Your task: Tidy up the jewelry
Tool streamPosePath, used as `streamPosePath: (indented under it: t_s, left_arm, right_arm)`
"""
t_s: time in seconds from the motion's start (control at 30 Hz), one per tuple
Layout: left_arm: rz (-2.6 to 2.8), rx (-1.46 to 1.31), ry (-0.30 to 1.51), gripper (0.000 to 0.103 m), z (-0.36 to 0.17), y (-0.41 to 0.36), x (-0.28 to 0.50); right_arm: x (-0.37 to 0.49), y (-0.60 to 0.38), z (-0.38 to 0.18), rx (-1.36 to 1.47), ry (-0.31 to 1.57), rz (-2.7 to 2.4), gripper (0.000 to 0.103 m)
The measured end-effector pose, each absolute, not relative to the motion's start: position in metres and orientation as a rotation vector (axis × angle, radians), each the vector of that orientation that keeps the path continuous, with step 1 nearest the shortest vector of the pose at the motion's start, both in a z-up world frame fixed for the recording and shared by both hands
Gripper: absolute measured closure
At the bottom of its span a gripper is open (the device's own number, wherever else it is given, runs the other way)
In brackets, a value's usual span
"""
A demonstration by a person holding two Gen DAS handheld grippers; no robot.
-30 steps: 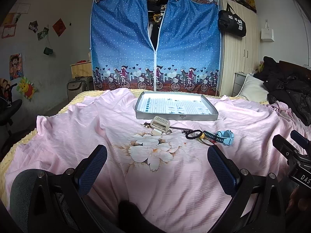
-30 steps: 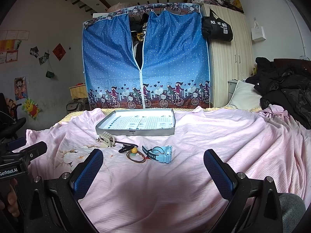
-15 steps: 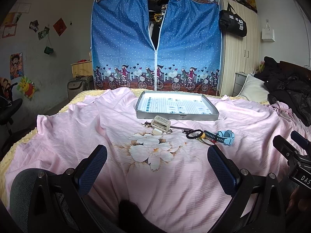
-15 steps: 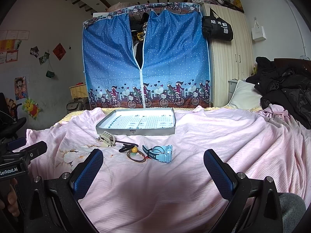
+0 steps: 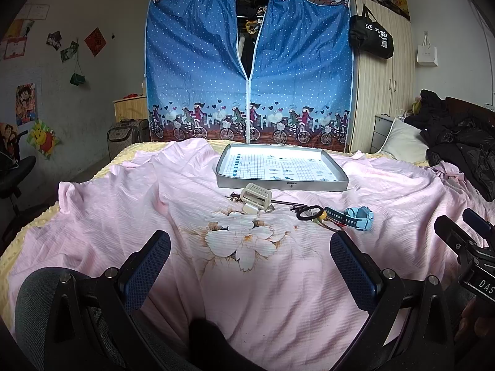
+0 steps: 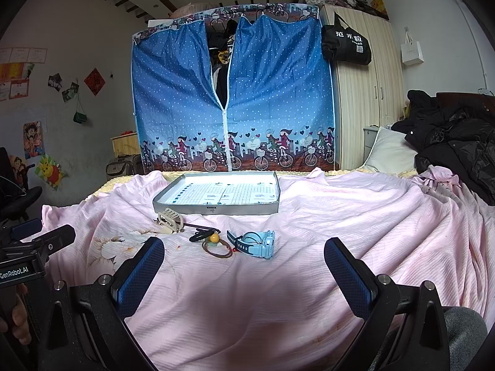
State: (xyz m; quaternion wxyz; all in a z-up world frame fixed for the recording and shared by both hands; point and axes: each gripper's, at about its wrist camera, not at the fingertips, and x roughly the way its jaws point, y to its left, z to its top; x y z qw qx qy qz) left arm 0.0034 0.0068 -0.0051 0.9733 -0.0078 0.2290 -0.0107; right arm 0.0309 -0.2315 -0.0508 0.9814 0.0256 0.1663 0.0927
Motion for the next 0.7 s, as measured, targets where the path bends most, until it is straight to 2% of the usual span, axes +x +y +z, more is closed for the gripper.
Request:
streamPosePath:
  t_s: [0.7]
  left_arm:
    - [0.002, -0.070, 0.514, 0.002, -0.011, 0.017, 0.008]
  right_arm:
    - [0.030, -0.229, -0.056, 0.050, 0.364, 0.143, 0.000]
